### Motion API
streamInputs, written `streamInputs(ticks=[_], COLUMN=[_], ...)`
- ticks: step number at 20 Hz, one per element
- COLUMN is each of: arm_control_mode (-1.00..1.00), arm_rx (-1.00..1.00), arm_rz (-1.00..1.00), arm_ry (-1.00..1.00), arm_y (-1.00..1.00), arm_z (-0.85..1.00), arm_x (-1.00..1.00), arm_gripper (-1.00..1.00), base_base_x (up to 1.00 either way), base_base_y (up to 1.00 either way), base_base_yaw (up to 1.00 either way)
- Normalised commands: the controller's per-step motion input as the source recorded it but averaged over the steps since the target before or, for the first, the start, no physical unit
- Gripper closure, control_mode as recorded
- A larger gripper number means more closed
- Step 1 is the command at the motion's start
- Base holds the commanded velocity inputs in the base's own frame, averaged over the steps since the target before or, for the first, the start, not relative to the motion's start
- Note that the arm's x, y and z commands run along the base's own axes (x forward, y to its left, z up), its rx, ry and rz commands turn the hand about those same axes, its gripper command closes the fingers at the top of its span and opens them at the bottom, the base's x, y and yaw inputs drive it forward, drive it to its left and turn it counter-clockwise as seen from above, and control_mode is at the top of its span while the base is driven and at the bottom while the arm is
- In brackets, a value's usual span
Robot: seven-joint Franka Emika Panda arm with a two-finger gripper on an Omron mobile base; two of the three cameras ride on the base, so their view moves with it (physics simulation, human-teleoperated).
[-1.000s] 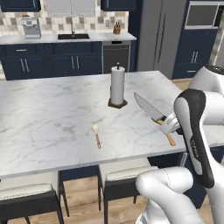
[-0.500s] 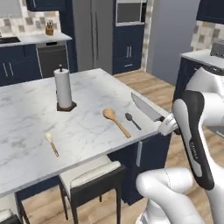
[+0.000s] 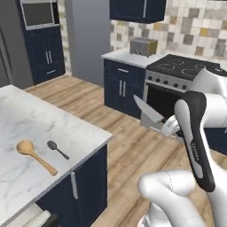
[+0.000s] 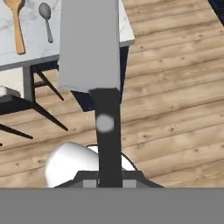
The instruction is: Pick up the metallic utensils from the counter and place them in the open drawer. Make sure not to pick up any wooden utensils.
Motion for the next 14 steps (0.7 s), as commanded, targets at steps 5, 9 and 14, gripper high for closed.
streamInputs(ticks=[5, 9, 14], arm_control_mode=[1.00, 1.00, 1.00], arm_rx=[0.00, 0.00, 0.00], arm_rz=[0.00, 0.00, 0.00], arm_ry=[0.00, 0.00, 0.00], arm_y=[0.00, 0.00, 0.00], arm_z=[0.00, 0.00, 0.00], arm_x=[0.00, 0.00, 0.00], arm_gripper=[1.00, 1.00, 1.00], base_base_x=[0.33, 0.33, 0.48], base_base_y=[-0.91, -0.47, -0.64], base_base_yaw=[-0.53, -0.72, -0.61])
